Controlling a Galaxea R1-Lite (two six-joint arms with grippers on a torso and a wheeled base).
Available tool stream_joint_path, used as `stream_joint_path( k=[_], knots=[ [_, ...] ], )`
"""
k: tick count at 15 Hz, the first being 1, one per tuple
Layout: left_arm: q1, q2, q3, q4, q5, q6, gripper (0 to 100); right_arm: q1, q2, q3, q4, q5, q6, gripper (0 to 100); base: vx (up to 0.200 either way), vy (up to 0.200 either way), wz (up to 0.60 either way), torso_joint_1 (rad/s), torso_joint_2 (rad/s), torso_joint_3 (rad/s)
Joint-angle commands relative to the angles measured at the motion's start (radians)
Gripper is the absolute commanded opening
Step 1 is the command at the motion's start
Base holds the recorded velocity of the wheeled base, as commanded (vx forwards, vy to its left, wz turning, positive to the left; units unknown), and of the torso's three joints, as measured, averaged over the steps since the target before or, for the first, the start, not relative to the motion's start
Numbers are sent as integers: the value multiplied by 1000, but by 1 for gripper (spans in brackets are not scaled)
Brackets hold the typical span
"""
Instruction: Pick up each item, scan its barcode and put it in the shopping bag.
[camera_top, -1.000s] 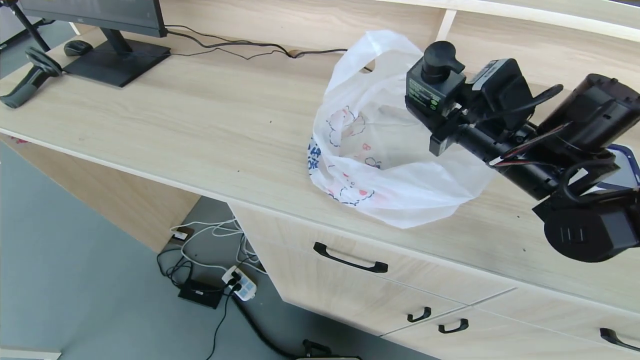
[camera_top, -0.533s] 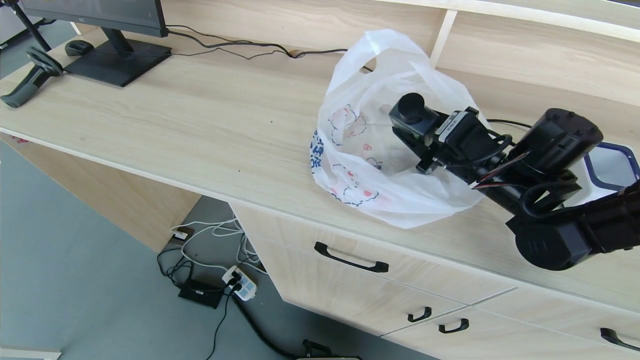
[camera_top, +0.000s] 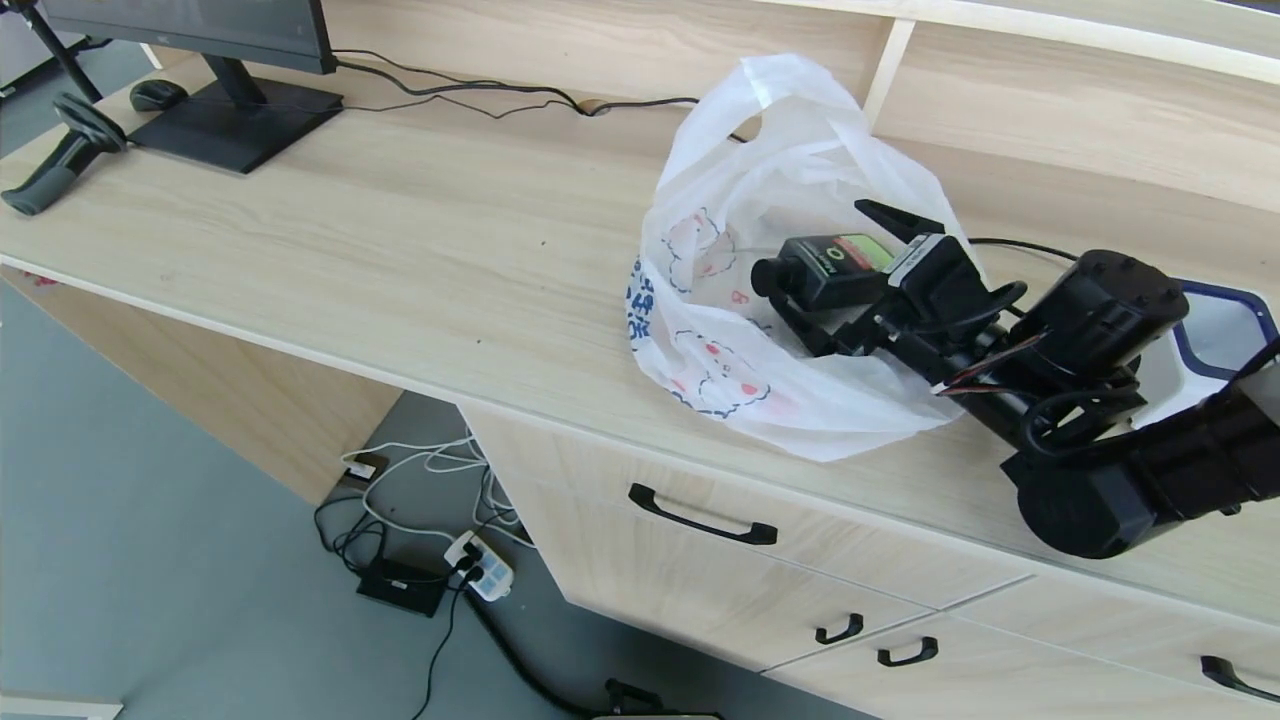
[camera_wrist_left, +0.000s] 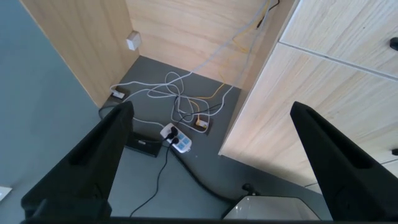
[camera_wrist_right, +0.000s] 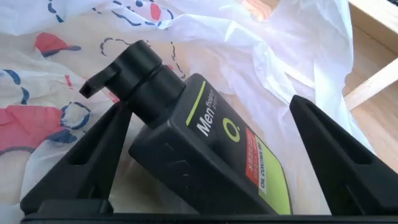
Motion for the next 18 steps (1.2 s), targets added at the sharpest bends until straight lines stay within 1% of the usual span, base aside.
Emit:
stream_joint_path(
  k=[1, 2, 4, 6, 7, 9, 11, 14, 16, 18],
  knots=[
    [0, 2, 0, 0, 1, 0, 100, 13, -19, -6, -4, 0, 18, 100, 0, 0, 0, 0, 0, 0],
    [1, 2, 0, 0, 1, 0, 100, 15, -28, -11, -4, 0, 34, 100, 0, 0, 0, 0, 0, 0],
    [0, 2, 0, 3, 0, 3, 100, 19, -68, -21, 10, 3, 109, 100, 0, 0, 0, 0, 0, 0],
    [0, 2, 0, 8, 1, 5, 100, 45, -97, 9, 16, 14, 123, 100, 0, 0, 0, 0, 0, 0],
    [0, 2, 0, 8, 0, 6, 100, 76, -114, 31, 18, 15, 132, 100, 0, 0, 0, 0, 0, 0],
    [0, 2, 0, 11, 0, 16, 100, 110, -129, 34, 16, 7, 143, 100, 0, 0, 0, 0, 0, 0],
    [0, 2, 0, 11, 0, 17, 100, 111, -137, 32, 16, -2, 147, 100, 0, 0, 0, 0, 0, 0],
    [0, 2, 0, 11, -2, 19, 100, 98, -114, 84, 10, -9, 153, 100, 0, 0, 0, 0, 0, 0],
    [0, 2, 0, 11, 0, 16, 100, 81, -88, 72, 6, -11, 155, 100, 0, 0, 0, 0, 0, 0],
    [0, 2, 0, 11, 0, 17, 100, 82, -71, 64, 6, -19, 160, 100, 0, 0, 0, 0, 0, 0]
  ],
)
